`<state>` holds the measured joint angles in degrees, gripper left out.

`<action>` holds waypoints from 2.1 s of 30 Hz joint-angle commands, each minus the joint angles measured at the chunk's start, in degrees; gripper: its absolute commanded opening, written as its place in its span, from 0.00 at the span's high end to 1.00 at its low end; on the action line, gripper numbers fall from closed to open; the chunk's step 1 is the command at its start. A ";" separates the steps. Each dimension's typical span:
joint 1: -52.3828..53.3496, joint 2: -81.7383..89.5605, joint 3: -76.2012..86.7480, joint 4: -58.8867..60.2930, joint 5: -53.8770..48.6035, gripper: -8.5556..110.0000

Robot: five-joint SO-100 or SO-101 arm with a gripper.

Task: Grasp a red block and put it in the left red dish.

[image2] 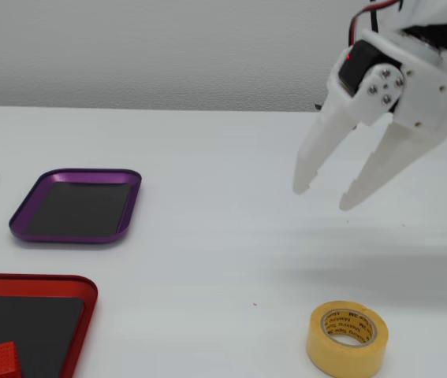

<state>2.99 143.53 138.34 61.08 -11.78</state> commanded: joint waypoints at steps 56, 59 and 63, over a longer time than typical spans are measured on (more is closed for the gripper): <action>0.00 54.76 35.51 8.96 15.38 0.93; 0.00 54.76 35.51 8.96 15.38 0.93; 0.00 54.76 35.51 8.96 15.38 0.93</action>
<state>2.81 191.60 173.67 70.22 3.52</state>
